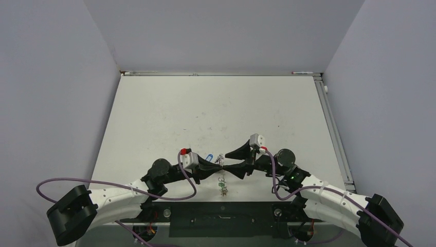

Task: Put the keys on the keyring

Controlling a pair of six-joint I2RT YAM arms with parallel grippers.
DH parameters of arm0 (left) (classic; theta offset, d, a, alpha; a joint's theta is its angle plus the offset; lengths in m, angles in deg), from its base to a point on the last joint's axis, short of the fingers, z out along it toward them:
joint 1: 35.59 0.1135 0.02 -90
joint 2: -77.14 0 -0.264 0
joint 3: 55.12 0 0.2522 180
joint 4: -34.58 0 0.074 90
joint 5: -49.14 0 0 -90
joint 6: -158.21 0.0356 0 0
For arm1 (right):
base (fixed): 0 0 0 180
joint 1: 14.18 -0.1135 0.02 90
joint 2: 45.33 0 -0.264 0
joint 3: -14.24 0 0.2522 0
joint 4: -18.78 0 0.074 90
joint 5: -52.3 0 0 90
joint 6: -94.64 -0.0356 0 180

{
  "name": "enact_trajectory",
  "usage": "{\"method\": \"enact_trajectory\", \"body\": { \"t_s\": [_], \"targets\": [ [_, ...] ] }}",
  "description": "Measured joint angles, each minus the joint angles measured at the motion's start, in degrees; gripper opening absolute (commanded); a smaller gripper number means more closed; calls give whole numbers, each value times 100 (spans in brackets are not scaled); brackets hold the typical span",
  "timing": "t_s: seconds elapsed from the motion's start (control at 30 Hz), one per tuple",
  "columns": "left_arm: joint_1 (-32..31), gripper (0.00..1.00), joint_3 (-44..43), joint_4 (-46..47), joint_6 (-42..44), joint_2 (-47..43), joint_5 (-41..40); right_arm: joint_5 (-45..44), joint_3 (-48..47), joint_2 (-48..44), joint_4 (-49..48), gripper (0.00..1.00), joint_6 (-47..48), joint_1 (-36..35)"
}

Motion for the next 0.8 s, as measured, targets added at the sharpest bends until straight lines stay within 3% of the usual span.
{"method": "enact_trajectory", "body": {
  "t_s": [0.53, 0.8],
  "targets": [
    [0, 0, 44, 2, 7, -278, 31, 629, -2, -22, 125, 28, 122, 179],
    [0, 0, 79, 4, 9, -282, 33, 780, -9, 238, -46, 26, 28, 179]
  ]
}}
